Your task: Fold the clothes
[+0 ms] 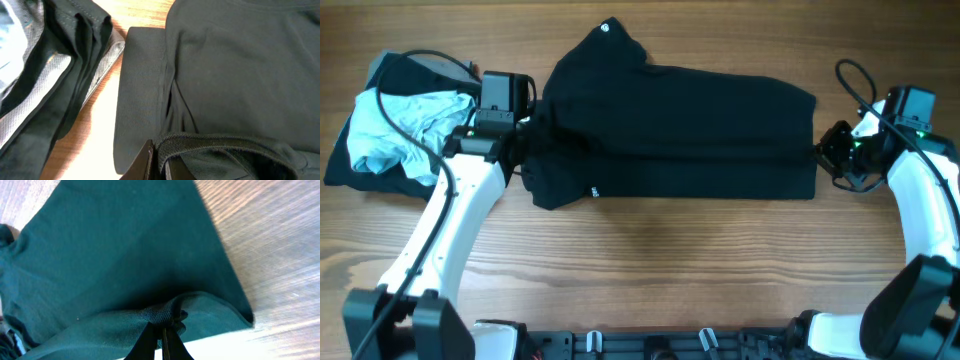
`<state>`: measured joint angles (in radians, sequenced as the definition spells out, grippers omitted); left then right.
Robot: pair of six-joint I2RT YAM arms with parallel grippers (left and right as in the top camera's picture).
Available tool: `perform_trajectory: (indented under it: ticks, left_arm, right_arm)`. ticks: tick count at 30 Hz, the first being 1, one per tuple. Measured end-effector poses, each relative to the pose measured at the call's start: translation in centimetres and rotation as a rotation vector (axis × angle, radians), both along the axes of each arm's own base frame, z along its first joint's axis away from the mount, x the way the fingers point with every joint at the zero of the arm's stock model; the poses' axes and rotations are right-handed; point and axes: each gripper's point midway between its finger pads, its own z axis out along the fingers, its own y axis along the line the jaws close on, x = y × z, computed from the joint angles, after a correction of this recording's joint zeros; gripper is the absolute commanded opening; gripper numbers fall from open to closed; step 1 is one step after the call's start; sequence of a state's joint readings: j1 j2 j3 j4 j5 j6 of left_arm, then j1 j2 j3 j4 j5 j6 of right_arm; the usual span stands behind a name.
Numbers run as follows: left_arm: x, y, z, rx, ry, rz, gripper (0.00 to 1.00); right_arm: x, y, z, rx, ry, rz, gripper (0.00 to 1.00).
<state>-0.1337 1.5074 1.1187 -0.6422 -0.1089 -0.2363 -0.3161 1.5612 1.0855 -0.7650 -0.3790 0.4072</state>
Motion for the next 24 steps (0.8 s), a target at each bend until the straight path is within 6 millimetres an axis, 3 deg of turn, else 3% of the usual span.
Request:
perform_trajectory:
  ticks: [5,8,9,10,11,12,16,22,24]
  left_arm:
    - [1.5,-0.2,-1.4,0.003,-0.006,-0.007,0.13]
    - [1.8,-0.2,-1.9,0.008,-0.004,-0.012,0.25]
    - [1.9,-0.2,-1.8,0.008,-0.01,-0.011,0.36]
    - [2.1,-0.2,-1.7,0.008,-0.015,-0.011,0.55]
    - [2.2,-0.2,-1.7,0.01,-0.021,-0.009,0.73]
    - [2.3,-0.2,-1.6,0.012,-0.026,-0.013,0.84]
    - [1.9,0.1,-1.8,0.028,-0.008,-0.004,0.9]
    - [-4.6,0.7,-4.6,0.051,0.282,-0.014,0.83]
    - [-5.2,0.4,-5.1,0.029,0.308,-0.024,0.77]
  right_arm:
    - [0.8,0.1,-1.2,0.019,0.006,-0.001,0.05]
    - [1.4,0.0,-1.2,0.013,-0.013,0.0,0.09]
    - [1.5,-0.1,-1.2,0.011,-0.018,0.0,0.11]
    - [1.6,-0.1,-1.1,0.011,-0.023,-0.002,0.21]
    - [1.7,-0.1,-1.1,0.009,-0.029,-0.002,0.41]
    - [1.9,-0.2,-1.1,0.005,-0.034,0.002,0.61]
    - [1.7,-0.5,-1.2,-0.009,-0.024,-0.009,0.7]
    - [-4.0,-2.5,-3.4,-0.082,0.226,-0.063,0.73]
    - [-5.3,-2.3,-4.4,-0.09,0.262,-0.035,0.72]
